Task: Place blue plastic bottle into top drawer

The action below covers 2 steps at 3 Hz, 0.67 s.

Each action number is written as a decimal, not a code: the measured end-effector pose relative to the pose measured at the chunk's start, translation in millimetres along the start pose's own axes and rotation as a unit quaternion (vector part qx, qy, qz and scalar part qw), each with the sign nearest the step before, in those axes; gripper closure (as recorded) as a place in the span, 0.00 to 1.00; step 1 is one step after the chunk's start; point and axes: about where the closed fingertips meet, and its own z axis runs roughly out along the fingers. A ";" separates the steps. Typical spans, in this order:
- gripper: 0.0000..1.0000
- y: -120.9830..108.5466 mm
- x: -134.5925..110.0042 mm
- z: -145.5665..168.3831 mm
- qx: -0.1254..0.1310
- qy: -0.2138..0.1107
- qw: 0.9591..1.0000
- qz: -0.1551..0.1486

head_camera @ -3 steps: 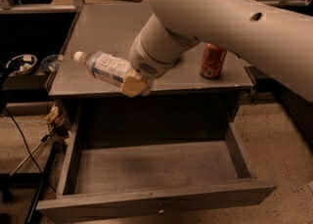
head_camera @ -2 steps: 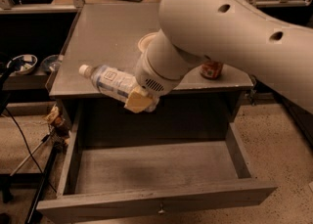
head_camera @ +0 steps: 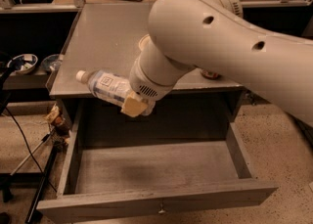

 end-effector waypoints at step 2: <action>1.00 33.2 13.6 34.9 -0.034 0.006 0.999 -0.017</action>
Offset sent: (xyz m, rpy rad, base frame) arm -0.0306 0.0194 -0.0723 -0.0128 0.0878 0.0989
